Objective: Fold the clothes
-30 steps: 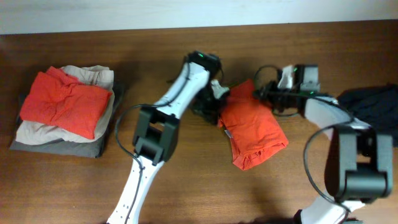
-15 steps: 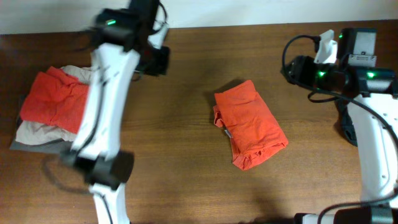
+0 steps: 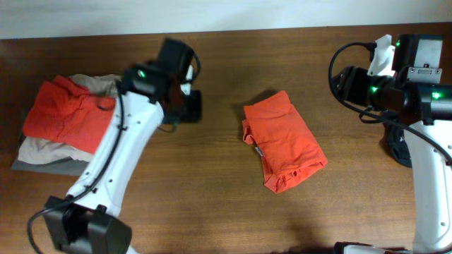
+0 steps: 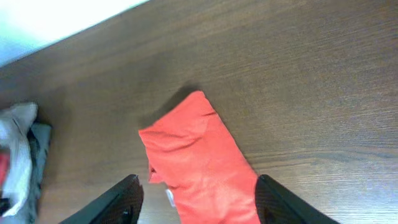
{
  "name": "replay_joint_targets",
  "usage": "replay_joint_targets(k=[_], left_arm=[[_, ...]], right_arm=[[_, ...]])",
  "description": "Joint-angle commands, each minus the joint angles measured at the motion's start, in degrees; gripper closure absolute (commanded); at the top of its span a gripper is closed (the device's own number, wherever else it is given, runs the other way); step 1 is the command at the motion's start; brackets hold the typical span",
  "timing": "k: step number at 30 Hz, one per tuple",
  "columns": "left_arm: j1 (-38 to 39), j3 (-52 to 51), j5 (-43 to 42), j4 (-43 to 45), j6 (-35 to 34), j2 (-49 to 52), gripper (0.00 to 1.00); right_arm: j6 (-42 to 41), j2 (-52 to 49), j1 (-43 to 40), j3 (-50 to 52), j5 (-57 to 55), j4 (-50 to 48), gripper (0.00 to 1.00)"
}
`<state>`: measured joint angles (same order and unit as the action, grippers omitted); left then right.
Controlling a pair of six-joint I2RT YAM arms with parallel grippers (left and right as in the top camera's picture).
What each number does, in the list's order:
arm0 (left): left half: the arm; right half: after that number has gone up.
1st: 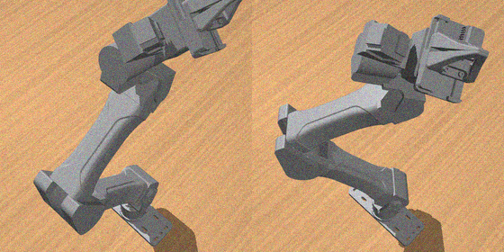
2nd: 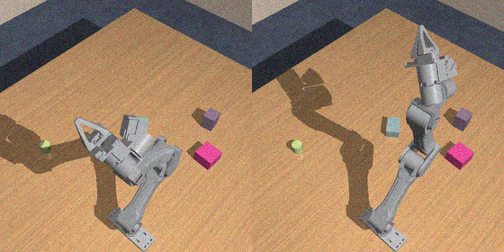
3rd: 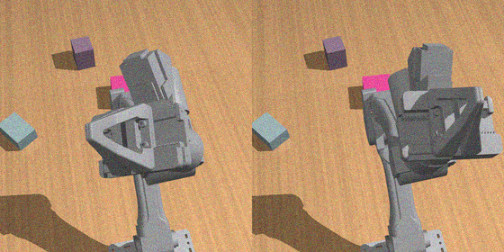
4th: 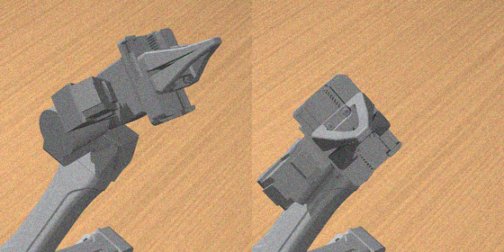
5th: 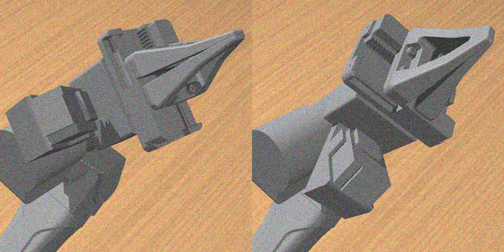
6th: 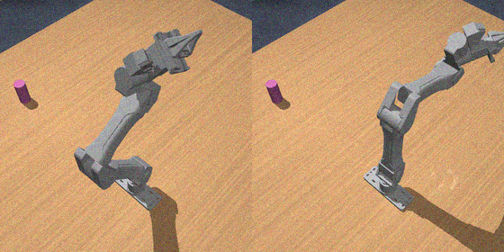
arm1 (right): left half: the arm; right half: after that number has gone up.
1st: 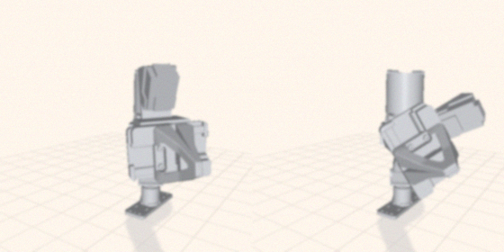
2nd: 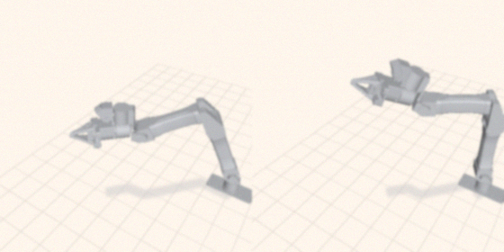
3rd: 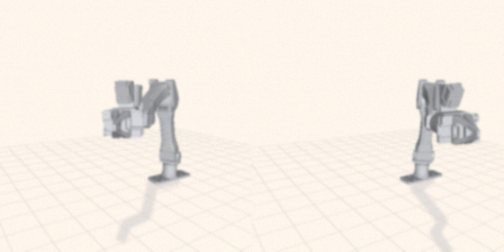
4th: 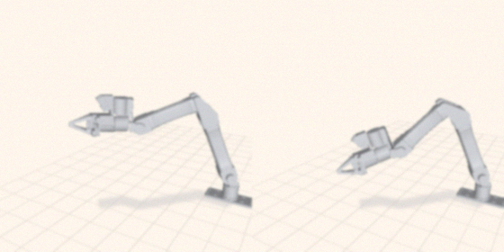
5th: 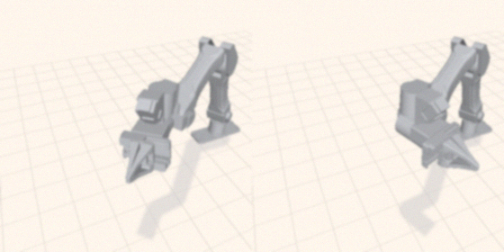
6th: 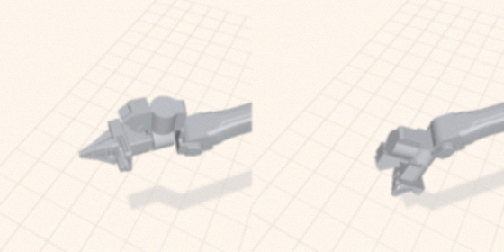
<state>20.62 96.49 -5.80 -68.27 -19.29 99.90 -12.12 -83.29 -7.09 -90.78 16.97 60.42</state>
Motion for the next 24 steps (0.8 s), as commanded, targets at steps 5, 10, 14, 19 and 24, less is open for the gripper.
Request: replay_joint_targets(k=[5, 10, 14, 19, 24], left_arm=[[0.02, -29.92, -33.05, 32.94, -18.86, -3.06, 0.08], [1.55, -37.57, -39.82, 48.83, -28.35, 2.64, 0.08], [4.83, -37.79, -39.19, 55.39, -32.2, 6.32, 0.08], [9.73, -37.79, -34.21, 58.07, -36.52, 9.2, 0.08], [12.11, -37.79, -26.67, 58.53, -38.62, 9.33, 0.05]], right_arm=[[0.79, 0.85, -0.17, -1.05, -1.01, 0.52, 0.26], [-0.22, 0.5, -0.15, -1.05, -1.27, 1.42, 0.21], [-1.86, -1.27, -0.17, -0.98, -2.08, 3.1, 0.21], [-1.81, -2.71, -0.15, -0.87, -2.14, 5.2, 0.23], [-1.81, -2.69, -0.15, -0.83, -2.23, 5.22, 0.25]])
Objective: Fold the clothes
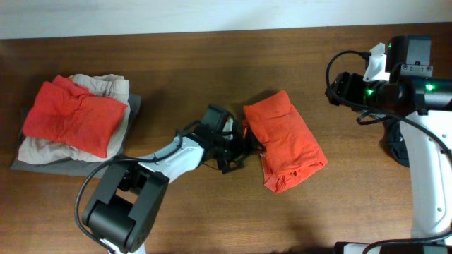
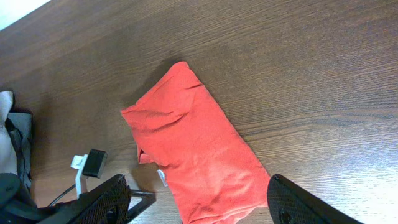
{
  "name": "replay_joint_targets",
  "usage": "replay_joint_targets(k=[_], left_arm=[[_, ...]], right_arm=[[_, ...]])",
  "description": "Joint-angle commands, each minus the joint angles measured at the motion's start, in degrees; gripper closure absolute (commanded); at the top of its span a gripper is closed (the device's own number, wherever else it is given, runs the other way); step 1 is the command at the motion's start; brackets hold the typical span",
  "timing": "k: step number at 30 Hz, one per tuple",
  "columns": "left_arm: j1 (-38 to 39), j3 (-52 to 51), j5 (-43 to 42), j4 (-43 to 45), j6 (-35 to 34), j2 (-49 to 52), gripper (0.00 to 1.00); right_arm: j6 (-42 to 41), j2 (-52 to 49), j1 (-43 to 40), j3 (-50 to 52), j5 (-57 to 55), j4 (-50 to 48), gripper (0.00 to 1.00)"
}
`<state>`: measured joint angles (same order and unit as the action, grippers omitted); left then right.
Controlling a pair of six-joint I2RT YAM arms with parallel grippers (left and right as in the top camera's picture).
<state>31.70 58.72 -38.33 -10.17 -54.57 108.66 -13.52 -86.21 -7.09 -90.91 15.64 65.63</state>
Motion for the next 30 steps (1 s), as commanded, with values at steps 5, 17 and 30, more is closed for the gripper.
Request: replay_joint_targets(k=[5, 17, 30], left_arm=[[3.37, -0.02, 7.3, 6.12, -4.02, 3.45, 0.05], [4.9, 0.0, 3.61, 19.08, -5.33, 12.79, 0.09], [5.92, 0.0, 4.09, 25.33, 3.08, 12.85, 0.56]], right_arm=[[-0.42, 0.22, -0.15, -0.63, -0.92, 0.07, 0.25], [-0.42, 0.22, -0.15, -0.59, -0.92, 0.66, 0.27], [-0.44, 0.22, -0.15, -0.59, -0.92, 0.72, 0.31]])
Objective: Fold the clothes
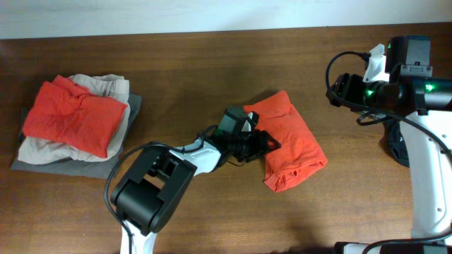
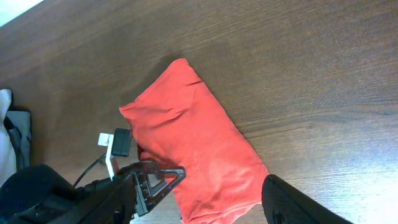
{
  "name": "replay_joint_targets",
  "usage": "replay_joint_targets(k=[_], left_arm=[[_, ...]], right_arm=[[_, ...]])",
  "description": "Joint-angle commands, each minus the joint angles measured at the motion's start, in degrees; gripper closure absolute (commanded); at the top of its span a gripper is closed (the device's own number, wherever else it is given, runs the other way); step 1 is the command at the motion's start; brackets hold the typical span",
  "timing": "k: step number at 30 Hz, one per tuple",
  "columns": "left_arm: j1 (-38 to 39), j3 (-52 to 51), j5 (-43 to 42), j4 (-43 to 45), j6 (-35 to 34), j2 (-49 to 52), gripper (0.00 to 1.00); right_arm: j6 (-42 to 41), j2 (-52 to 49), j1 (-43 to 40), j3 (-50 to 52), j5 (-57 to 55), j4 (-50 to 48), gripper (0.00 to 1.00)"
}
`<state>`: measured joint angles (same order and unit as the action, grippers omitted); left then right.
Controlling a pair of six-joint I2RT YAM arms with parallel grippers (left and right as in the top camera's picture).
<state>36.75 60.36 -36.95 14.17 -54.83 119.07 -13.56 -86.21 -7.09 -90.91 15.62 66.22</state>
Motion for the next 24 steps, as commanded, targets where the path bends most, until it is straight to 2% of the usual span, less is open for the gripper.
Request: replay_joint_targets(k=[1, 3, 4, 6, 11, 17, 24], left_arm=[[0.87, -1.64, 2.86, 1.27, 3.69, 2.45, 0.65], [0.87, -1.64, 2.8, 1.49, 4.2, 2.45, 0.78], [0.92, -1.64, 2.69, 1.9, 4.79, 2.45, 0.9], [0.92, -1.64, 2.34, 2.64, 5.7, 2.45, 1.0], [0.59, -1.31, -3.04, 9.44, 10.27, 2.43, 1.0], [-0.74, -0.35, -5.53, 9.46, 11.23, 2.43, 1.0], [-4.5, -0.35, -5.51, 0.59, 12.09, 2.43, 0.99]], right_arm=[[-0.39, 0.22, -0.15, -0.59, -0.9, 0.2, 0.31], [-0.39, 0.22, -0.15, -0.59, -0.92, 0.46, 0.31], [-0.37, 0.22, -0.15, -0.59, -1.03, 0.66, 0.31], [-0.37, 0.22, -0.15, -0.59, -1.14, 0.81, 0.31], [-0.17, 0.22, -0.17, -0.59, -1.38, 1.31, 0.32], [-0.2, 0.22, -0.17, -0.59, -2.12, 1.97, 0.32], [-0.2, 0.22, -0.17, -0.59, -3.89, 2.49, 0.32]])
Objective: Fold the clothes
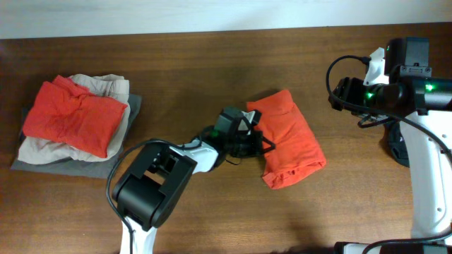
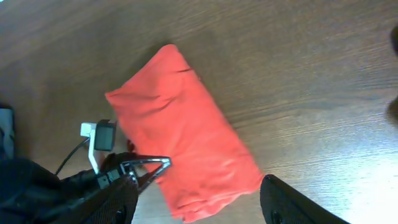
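Note:
A folded orange garment [image 1: 289, 137] lies at the table's middle; the right wrist view shows the garment [image 2: 180, 124] too. My left gripper [image 1: 258, 145] reaches in low from the left. One wire-frame finger [image 2: 149, 165] lies on the garment's left edge, and the other finger is hidden, so its state is unclear. My right gripper [image 1: 339, 92] hovers high to the right of the garment. In its own view the right gripper [image 2: 202, 208] is wide open and holds nothing.
At the far left stands a pile of folded clothes [image 1: 70, 123]: a red piece on top, beige below it, grey at the bottom. The left arm's base [image 1: 145, 194] is near the front edge. A black object [image 1: 397, 148] sits at the right edge.
The left gripper has drawn back slightly toward the garment's left edge. The garment's lower end now looks rounder and tidier. The right wrist view has shifted a little; the right gripper stays open.
First the left gripper was up near the pile at the left, well away from the orange garment. Then it was low on the table just left of the garment, then with its fingers on the garment's left side, where it stays now. The right arm stayed high, open.

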{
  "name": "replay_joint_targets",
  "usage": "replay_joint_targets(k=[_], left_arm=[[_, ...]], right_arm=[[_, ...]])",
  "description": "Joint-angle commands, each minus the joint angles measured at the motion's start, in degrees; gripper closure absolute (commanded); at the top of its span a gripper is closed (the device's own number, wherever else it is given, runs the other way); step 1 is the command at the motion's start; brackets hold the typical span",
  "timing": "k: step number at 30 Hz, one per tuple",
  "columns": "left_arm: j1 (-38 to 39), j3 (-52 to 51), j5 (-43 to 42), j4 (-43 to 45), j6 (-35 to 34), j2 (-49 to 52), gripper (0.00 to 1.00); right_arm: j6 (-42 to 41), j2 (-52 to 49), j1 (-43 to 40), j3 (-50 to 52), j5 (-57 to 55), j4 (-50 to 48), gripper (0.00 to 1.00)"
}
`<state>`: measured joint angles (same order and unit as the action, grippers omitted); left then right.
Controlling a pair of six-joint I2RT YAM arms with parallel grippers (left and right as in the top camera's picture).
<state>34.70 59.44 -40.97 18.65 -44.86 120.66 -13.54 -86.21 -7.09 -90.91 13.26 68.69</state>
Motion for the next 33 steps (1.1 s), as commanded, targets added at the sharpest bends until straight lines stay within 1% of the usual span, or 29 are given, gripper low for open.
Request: replay_joint_targets(k=[1, 4, 6, 7, 8, 9, 10, 11, 14, 15, 21, 25, 27, 29, 33], left_arm=[[-2.95, 0.57, -1.46, -6.38, 2.1, 0.83, 0.99], [-3.54, 0.55, 0.72, -11.91, 2.12, 0.83, 1.0], [-3.52, 0.55, 1.4, -11.72, 2.1, 0.83, 1.0], [-3.52, 0.57, 1.57, -11.58, 2.1, 0.83, 1.0], [-3.52, 0.57, 1.57, -11.58, 2.1, 0.83, 1.0], [-3.52, 0.57, 1.57, -11.63, 2.1, 0.83, 1.0], [-3.52, 0.57, 1.66, -11.61, 2.1, 0.83, 0.99], [-3.52, 0.57, 1.79, -11.54, 2.1, 0.83, 1.0], [-3.52, 0.57, 1.77, -11.15, 2.1, 0.83, 1.0], [-3.52, 0.57, 1.75, -10.95, 2.1, 0.83, 1.0], [-3.48, 0.57, 1.75, -10.75, 2.1, 0.83, 1.0], [-3.45, 0.57, 1.75, -10.78, 2.1, 0.83, 1.0], [-3.48, 0.57, 1.73, -10.78, 2.1, 0.83, 1.0], [-3.48, 0.57, 1.51, -10.78, 2.1, 0.83, 1.0], [-3.48, 0.57, 1.18, -10.73, 2.1, 0.83, 0.99]], right_arm=[[-0.22, 0.22, -0.17, -0.59, -1.51, 0.02, 0.32], [-0.22, 0.22, -0.15, -0.44, -1.51, 0.11, 0.3], [-0.24, 0.17, -0.04, 0.63, -1.46, -0.11, 0.3], [-0.26, 0.07, -0.04, 1.57, -1.25, -0.2, 0.32], [-0.42, -0.15, -0.04, 2.67, -1.05, -0.37, 0.38], [-0.44, -0.59, -0.04, 4.13, -0.9, -0.76, 0.55], [-0.44, -1.29, -0.04, 6.36, -0.22, -1.68, 0.83], [-0.44, -1.68, -0.04, 7.67, 0.52, -2.14, 0.96], [0.15, -3.54, 0.11, 14.01, 7.82, -5.9, 0.96], [1.68, -4.09, 0.37, 16.44, 10.27, -8.15, 0.96], [2.23, -7.06, 2.73, 26.95, 15.43, -20.87, 0.96], [2.16, -9.33, 4.92, 30.53, 15.96, -30.36, 0.96], [2.14, -11.04, 6.01, 31.17, 15.93, -33.35, 0.96], [1.68, -13.33, 7.21, 31.34, 15.37, -34.97, 0.96], [-2.19, -19.78, 8.79, 31.34, 12.79, -37.07, 0.96]])
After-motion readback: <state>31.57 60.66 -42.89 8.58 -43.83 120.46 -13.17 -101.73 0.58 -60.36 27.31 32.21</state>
